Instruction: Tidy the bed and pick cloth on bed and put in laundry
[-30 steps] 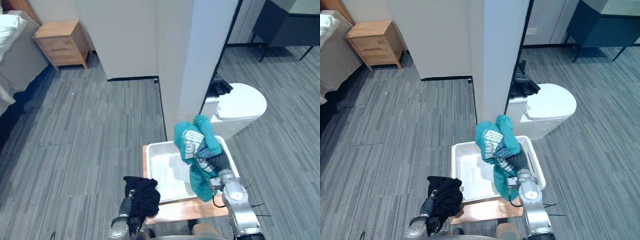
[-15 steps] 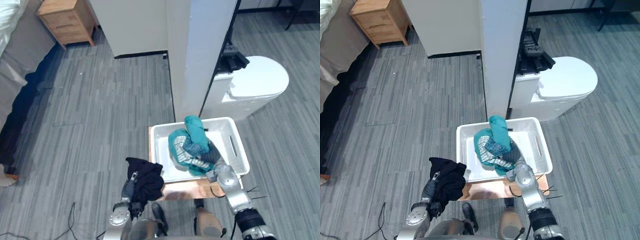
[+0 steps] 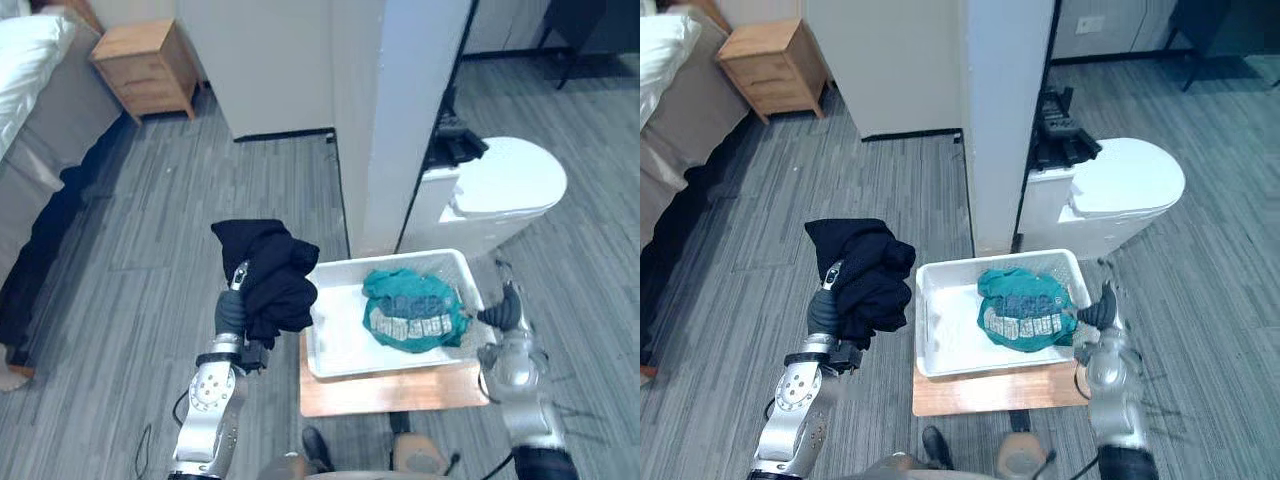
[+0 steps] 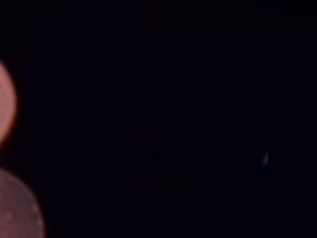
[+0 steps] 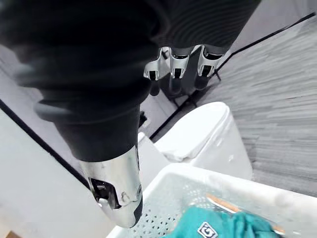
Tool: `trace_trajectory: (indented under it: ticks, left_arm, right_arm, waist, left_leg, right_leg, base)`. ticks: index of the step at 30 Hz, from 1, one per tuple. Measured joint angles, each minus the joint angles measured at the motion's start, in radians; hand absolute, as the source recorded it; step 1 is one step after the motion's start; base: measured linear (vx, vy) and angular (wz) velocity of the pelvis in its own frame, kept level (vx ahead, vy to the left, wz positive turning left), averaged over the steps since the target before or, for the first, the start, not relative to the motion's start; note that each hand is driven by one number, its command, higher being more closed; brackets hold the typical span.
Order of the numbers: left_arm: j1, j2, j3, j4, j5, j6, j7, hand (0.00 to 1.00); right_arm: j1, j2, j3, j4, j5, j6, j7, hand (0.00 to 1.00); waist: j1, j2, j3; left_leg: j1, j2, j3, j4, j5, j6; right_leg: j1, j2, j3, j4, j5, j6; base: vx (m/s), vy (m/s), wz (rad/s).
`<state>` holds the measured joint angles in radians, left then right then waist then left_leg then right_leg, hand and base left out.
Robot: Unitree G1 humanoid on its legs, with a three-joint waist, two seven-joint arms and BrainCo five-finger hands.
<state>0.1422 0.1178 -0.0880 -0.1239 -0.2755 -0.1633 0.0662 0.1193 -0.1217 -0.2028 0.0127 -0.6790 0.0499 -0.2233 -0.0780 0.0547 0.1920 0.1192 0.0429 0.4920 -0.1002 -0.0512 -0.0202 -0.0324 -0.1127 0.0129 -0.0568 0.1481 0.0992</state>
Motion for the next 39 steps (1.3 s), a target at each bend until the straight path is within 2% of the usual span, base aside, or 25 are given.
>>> trace_trajectory:
  ticks: [2, 4, 5, 7, 10, 12, 14, 15, 20, 21, 27, 30, 33, 35, 36, 38, 39]
  left_arm:
    - [-0.028, -0.011, -0.031, 0.0, 0.011, 0.0, 0.007, 1.0]
    - [-0.074, -0.024, -0.065, 0.013, 0.017, 0.0, 0.025, 1.0]
    - [-0.135, -0.043, -0.097, 0.071, 0.062, 0.0, 0.048, 1.0]
    - [-0.165, -0.059, -0.107, 0.124, 0.097, 0.0, 0.067, 1.0]
    - [-0.247, -0.077, -0.119, 0.319, 0.159, 0.01, 0.097, 1.0]
    - [-0.325, -0.102, -0.118, 0.467, 0.193, 0.039, 0.124, 1.0]
    - [-0.377, -0.108, -0.117, 0.569, 0.213, 0.047, 0.144, 1.0]
    - [-0.413, -0.109, -0.112, 0.641, 0.228, 0.049, 0.161, 1.0]
    - [-0.475, -0.134, -0.096, 0.764, 0.25, 0.065, 0.202, 1.0]
    - [-0.474, -0.136, -0.096, 0.771, 0.249, 0.068, 0.202, 0.0]
    - [-0.437, -0.149, -0.091, 0.804, 0.249, 0.071, 0.203, 0.0]
    - [-0.378, -0.17, -0.061, 0.793, 0.249, 0.079, 0.203, 0.0]
    - [-0.296, -0.167, -0.055, 0.695, 0.25, 0.08, 0.202, 0.0]
    - [-0.251, -0.165, -0.016, 0.618, 0.249, 0.079, 0.202, 0.0]
    - [-0.227, -0.165, 0.014, 0.574, 0.249, 0.077, 0.202, 0.0]
    - [-0.188, -0.159, 0.058, 0.517, 0.249, 0.075, 0.201, 0.0]
    - [-0.149, -0.15, 0.086, 0.488, 0.25, 0.069, 0.199, 0.0]
  right_arm:
    - [0.084, 0.058, 0.01, -0.061, 0.001, 0.001, -0.013, 0.0]
    - [0.142, 0.096, 0.023, -0.107, 0.001, 0.001, -0.015, 0.0]
    - [0.173, 0.112, 0.04, -0.147, 0.003, 0.001, -0.017, 0.0]
    - [0.177, 0.114, 0.063, -0.167, 0.005, 0.0, -0.018, 0.0]
    - [0.19, 0.116, 0.106, -0.212, 0.026, -0.003, -0.025, 0.0]
    - [0.194, 0.115, 0.11, -0.216, 0.042, -0.003, -0.041, 0.0]
    - [0.199, 0.111, 0.124, -0.216, 0.047, -0.002, -0.057, 0.0]
    - [0.194, 0.111, 0.135, -0.216, 0.052, -0.003, -0.067, 0.0]
    - [0.202, 0.113, 0.158, -0.215, 0.073, -0.004, -0.097, 0.0]
    - [0.212, 0.114, 0.165, -0.214, 0.076, -0.004, -0.104, 0.0]
    - [0.227, 0.116, 0.149, -0.165, 0.079, -0.003, -0.105, 0.0]
    - [0.237, 0.117, 0.128, -0.131, 0.08, -0.001, -0.104, 0.0]
    - [0.26, 0.119, 0.119, -0.094, 0.083, 0.0, -0.103, 0.0]
    - [0.265, 0.121, 0.116, -0.053, 0.091, 0.0, -0.1, 0.0]
    - [0.268, 0.126, 0.101, -0.027, 0.101, 0.001, -0.096, 0.0]
    - [0.266, 0.135, 0.08, -0.005, 0.12, 0.002, -0.087, 0.0]
    - [0.263, 0.135, 0.075, 0.005, 0.121, 0.002, -0.077, 0.0]
  waist:
    - [-0.021, -0.006, -0.016]
    - [-0.025, -0.016, -0.022]
    - [-0.033, -0.021, -0.024]
    - [-0.049, -0.02, -0.025]
    - [-0.077, -0.02, -0.025]
    - [-0.079, -0.02, -0.023]
    - [-0.089, -0.019, -0.021]
    - [-0.104, -0.016, -0.014]
    - [-0.103, -0.007, 0.0]
    - [-0.102, -0.007, 0.0]
    - [-0.1, -0.008, 0.002]
    - [-0.098, -0.008, 0.007]
    - [-0.094, -0.01, 0.006]
    - [-0.085, -0.01, 0.002]
    - [-0.068, -0.008, -0.008]
    - [-0.062, -0.007, -0.009]
    - [-0.045, -0.008, -0.017]
  left_leg:
    - [0.011, 0.014, 0.067, 0.005, -0.004, -0.006]
    - [0.015, 0.023, 0.116, 0.017, -0.01, -0.013]
    - [0.011, 0.031, 0.154, 0.034, -0.022, -0.02]
    - [0.001, 0.04, 0.185, 0.049, -0.03, -0.026]
    - [-0.039, 0.064, 0.251, 0.09, -0.046, -0.04]
    - [-0.077, 0.081, 0.276, 0.117, -0.048, -0.043]
    - [-0.106, 0.091, 0.283, 0.129, -0.047, -0.044]
    - [-0.117, 0.097, 0.285, 0.14, -0.042, -0.048]
    - [-0.122, 0.095, 0.311, 0.144, -0.04, -0.046]
    - [-0.122, 0.095, 0.312, 0.144, -0.041, -0.045]
    - [-0.092, 0.095, 0.305, 0.133, -0.038, -0.048]
    - [-0.052, 0.092, 0.293, 0.112, -0.037, -0.051]
    - [-0.013, 0.084, 0.278, 0.073, -0.029, -0.062]
    - [0.0, 0.083, 0.269, 0.055, -0.016, -0.065]
    - [0.005, 0.083, 0.262, 0.044, -0.006, -0.065]
    - [0.028, 0.087, 0.245, 0.038, 0.007, -0.068]
    - [0.047, 0.092, 0.247, 0.04, 0.009, -0.07]
  right_leg:
    - [0.0, 0.006, 0.017, 0.001, 0.001, 0.002]
    - [-0.008, 0.012, 0.03, 0.001, 0.002, 0.003]
    - [-0.022, 0.018, 0.052, 0.001, 0.005, 0.005]
    - [-0.042, 0.027, 0.073, 0.001, 0.015, 0.008]
    - [-0.096, 0.043, 0.106, 0.001, 0.025, 0.005]
    - [-0.136, 0.056, 0.128, 0.001, 0.035, -0.003]
    - [-0.162, 0.061, 0.13, 0.001, 0.037, -0.006]
    - [-0.17, 0.062, 0.129, 0.001, 0.038, -0.006]
    - [-0.184, 0.063, 0.149, 0.001, 0.045, 0.001]
    - [-0.184, 0.062, 0.15, 0.001, 0.045, 0.002]
    - [-0.165, 0.063, 0.152, 0.001, 0.044, 0.002]
    - [-0.111, 0.063, 0.126, -0.006, 0.042, 0.003]
    - [-0.069, 0.058, 0.092, -0.008, 0.025, 0.013]
    - [-0.054, 0.056, 0.068, -0.004, 0.014, 0.008]
    - [-0.049, 0.057, 0.059, -0.002, 0.011, 0.007]
    - [-0.018, 0.058, 0.036, -0.001, 0.004, 0.001]
    - [0.001, 0.062, 0.035, 0.0, -0.002, -0.002]
  base:
    - [-0.01, -0.019, -0.31]
    - [-0.03, -0.039, -0.44]
    - [-0.04, -0.05, -0.52]
    - [-0.03, -0.054, -0.54]
    - [-0.02, -0.064, -0.51]
    - [-0.02, -0.086, -0.29]
    - [-0.03, -0.068, -0.08]
    - [-0.03, -0.053, 0.0]
    - [-0.05, -0.013, -0.09]
    - [-0.05, -0.004, -0.01]
    - [-0.01, -0.005, 0.01]
    - [-0.04, -0.016, 0.14]
    - [-0.05, -0.012, 0.37]
    - [-0.04, -0.02, 0.33]
    - [-0.04, -0.024, 0.32]
    - [-0.04, -0.019, 0.27]
    - [-0.03, -0.011, 0.06]
